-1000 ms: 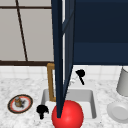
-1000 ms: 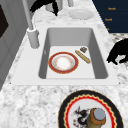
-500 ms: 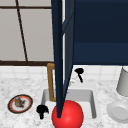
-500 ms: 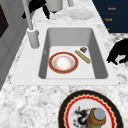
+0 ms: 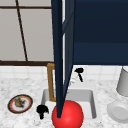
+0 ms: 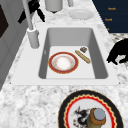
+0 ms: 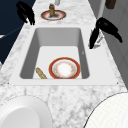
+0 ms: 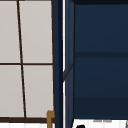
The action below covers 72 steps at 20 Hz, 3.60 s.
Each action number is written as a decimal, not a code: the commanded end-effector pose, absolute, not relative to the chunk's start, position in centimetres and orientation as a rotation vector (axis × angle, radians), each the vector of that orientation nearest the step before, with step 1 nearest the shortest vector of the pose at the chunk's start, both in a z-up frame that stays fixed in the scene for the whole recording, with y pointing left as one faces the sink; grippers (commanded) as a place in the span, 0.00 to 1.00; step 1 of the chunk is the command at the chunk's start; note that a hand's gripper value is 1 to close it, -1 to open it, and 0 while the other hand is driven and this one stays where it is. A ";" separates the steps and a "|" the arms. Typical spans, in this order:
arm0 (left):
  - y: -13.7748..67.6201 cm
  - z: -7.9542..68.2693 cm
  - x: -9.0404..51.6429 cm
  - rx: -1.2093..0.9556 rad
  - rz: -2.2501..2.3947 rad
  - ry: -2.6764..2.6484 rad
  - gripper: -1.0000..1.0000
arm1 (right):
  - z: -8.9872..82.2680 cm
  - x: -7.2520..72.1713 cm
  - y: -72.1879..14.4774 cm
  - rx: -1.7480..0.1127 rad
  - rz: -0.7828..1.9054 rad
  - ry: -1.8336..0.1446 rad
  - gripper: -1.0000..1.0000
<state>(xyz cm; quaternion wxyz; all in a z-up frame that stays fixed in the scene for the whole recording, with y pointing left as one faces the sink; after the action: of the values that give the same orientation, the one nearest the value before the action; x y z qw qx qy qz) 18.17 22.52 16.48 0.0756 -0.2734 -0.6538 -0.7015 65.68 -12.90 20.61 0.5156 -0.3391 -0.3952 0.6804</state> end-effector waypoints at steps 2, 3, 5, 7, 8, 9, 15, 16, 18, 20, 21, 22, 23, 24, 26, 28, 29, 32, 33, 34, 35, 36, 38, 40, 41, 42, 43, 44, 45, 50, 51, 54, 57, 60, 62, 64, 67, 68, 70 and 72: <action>22.5 16.5 18.2 -0.820 -2.104 -1.961 0.50 | 18.6 67.2 -13.0 -0.759 1.672 -0.878 0.00; 22.5 16.5 18.2 -0.820 -2.104 -1.961 0.50 | 18.4 66.8 -13.1 -0.769 1.667 -0.895 0.00; 22.5 16.5 18.2 -0.820 -2.104 -1.961 0.50 | 17.9 66.4 -13.0 -0.786 1.667 -0.910 0.00; 22.5 16.5 18.2 -0.820 -2.104 -1.961 0.50 | 17.6 66.4 -12.4 -0.808 1.678 -0.907 0.00; 22.5 16.5 18.2 -0.820 -2.104 -1.961 0.50 | 17.5 66.3 -12.0 -0.823 1.679 -0.902 0.00; 22.5 16.5 18.2 -0.820 -2.104 -1.961 0.50 | 17.5 66.2 -11.9 -0.835 1.676 -0.902 0.00; 22.5 16.5 18.2 -0.820 -2.104 -1.961 0.50 | 17.4 67.2 -10.7 -0.823 1.649 -0.895 1.00; 22.5 16.5 18.2 -0.820 -2.104 -1.961 0.50 | 17.2 67.4 -10.5 -0.823 1.636 -0.895 1.00; 22.5 16.5 18.2 -0.820 -2.104 -1.961 0.50 | 17.0 67.7 -10.2 -0.822 1.643 -0.880 1.00; 22.5 16.5 18.2 -0.820 -2.104 -1.961 0.50 | 16.9 67.7 -10.1 -0.813 1.666 -0.827 1.00; 22.5 16.5 18.2 -0.820 -2.104 -1.961 0.50 | 17.1 67.8 -10.2 -0.808 1.679 -0.801 1.00; 22.5 16.5 18.2 -0.820 -2.104 -1.961 0.50 | 17.2 68.0 -10.0 -0.817 1.689 -0.775 1.00; 22.5 16.5 18.2 -0.820 -2.104 -1.961 0.50 | 17.3 68.1 -10.0 -0.823 1.695 -0.754 1.00; 22.5 16.5 18.2 -0.820 -2.104 -1.961 0.50 | 17.5 68.2 -9.9 -0.832 1.703 -0.732 1.00; 22.5 16.5 18.2 -0.820 -2.104 -1.961 0.50 | 17.7 68.5 -9.8 -0.861 1.715 -0.690 1.00; 22.5 16.5 18.2 -0.820 -2.104 -1.961 0.50 | 18.9 68.7 -9.2 -0.925 1.718 -0.654 1.00; 22.5 16.5 18.2 -0.820 -2.104 -1.961 0.50 | 19.0 68.9 -8.6 -0.902 1.727 -0.649 1.00; 22.5 16.5 18.2 -0.820 -2.104 -1.961 0.50 | 19.3 68.5 -7.3 -0.871 1.750 -0.616 1.00; 22.5 16.5 18.2 -0.820 -2.104 -1.961 0.50 | 19.6 68.3 -6.9 -0.876 1.760 -0.599 1.00; 22.5 16.5 18.2 -0.820 -2.104 -1.961 0.50 | 20.0 68.2 -6.3 -0.878 1.762 -0.581 1.00; 22.5 16.5 18.2 -0.820 -2.104 -1.961 0.50 | 20.1 68.0 -5.6 -0.880 1.764 -0.567 1.00; 22.5 16.5 18.2 -0.820 -2.104 -1.961 0.50 | 20.4 67.9 -5.1 -0.898 1.774 -0.548 1.00; 22.5 16.5 18.2 -0.820 -2.104 -1.961 0.50 | 20.3 68.2 -4.6 -0.935 1.803 -0.504 1.00; 22.5 16.5 18.2 -0.820 -2.104 -1.961 0.50 | 20.2 68.1 -4.1 -0.979 1.816 -0.458 1.00; 22.5 16.5 18.2 -0.820 -2.104 -1.961 0.50 | 20.1 67.9 -3.8 -1.010 1.822 -0.434 1.00; 22.5 16.5 18.2 -0.820 -2.104 -1.961 0.50 | 20.0 67.8 -3.5 -1.039 1.832 -0.410 1.00; 22.5 16.5 18.2 -0.820 -2.104 -1.961 0.50 | 20.0 67.6 -3.3 -1.071 1.844 -0.382 1.00; 22.5 16.5 18.2 -0.820 -2.104 -1.961 0.50 | 19.8 67.5 -3.0 -1.105 1.859 -0.352 1.00; 22.5 16.5 18.2 -0.820 -2.104 -1.961 0.50 | 19.8 67.4 -2.7 -1.138 1.876 -0.318 1.00; 22.5 16.5 18.2 -0.820 -2.104 -1.961 0.50 | 19.1 66.8 -1.1 -1.321 1.957 -0.140 1.00; 22.5 16.5 18.2 -0.820 -2.104 -1.961 0.50 | 19.3 66.7 -0.5 -1.334 1.959 -0.109 1.00; 22.5 16.5 18.2 -0.820 -2.104 -1.961 0.50 | 19.5 66.3 0.0 -1.403 1.879 -0.018 1.00; 22.5 16.5 18.2 -0.820 -2.104 -1.961 0.50 | 19.3 65.9 0.4 -1.504 1.753 0.046 1.00; 22.5 16.5 18.2 -0.820 -2.104 -1.961 0.50 | 19.0 65.6 0.7 -1.605 1.636 0.075 1.00; 22.5 16.5 18.2 -0.820 -2.104 -1.961 0.50 | 18.7 65.4 0.9 -1.646 1.532 0.065 1.00; 22.5 16.5 18.2 -0.820 -2.104 -1.961 0.50 | 18.4 65.2 1.0 -1.685 1.428 0.048 1.00; 22.5 16.5 18.2 -0.820 -2.104 -1.961 0.50 | 18.1 65.1 1.2 -1.723 1.330 0.031 1.00; 22.5 16.5 18.2 -0.820 -2.104 -1.961 0.50 | 18.1 65.0 1.2 -1.725 1.327 0.030 1.00; 22.5 16.5 18.2 -0.820 -2.104 -1.961 0.50 | 18.1 65.0 1.2 -1.727 1.325 0.031 1.00; 22.5 16.5 18.2 -0.820 -2.104 -1.961 0.50 | 18.0 65.0 1.2 -1.728 1.323 0.032 1.00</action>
<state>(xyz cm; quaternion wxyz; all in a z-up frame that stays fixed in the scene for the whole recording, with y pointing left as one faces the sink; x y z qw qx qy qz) 18.17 22.52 16.48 0.0756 -0.2734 -0.6538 -0.7015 64.94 -1.93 15.99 0.4646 -0.7110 0.0065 0.5278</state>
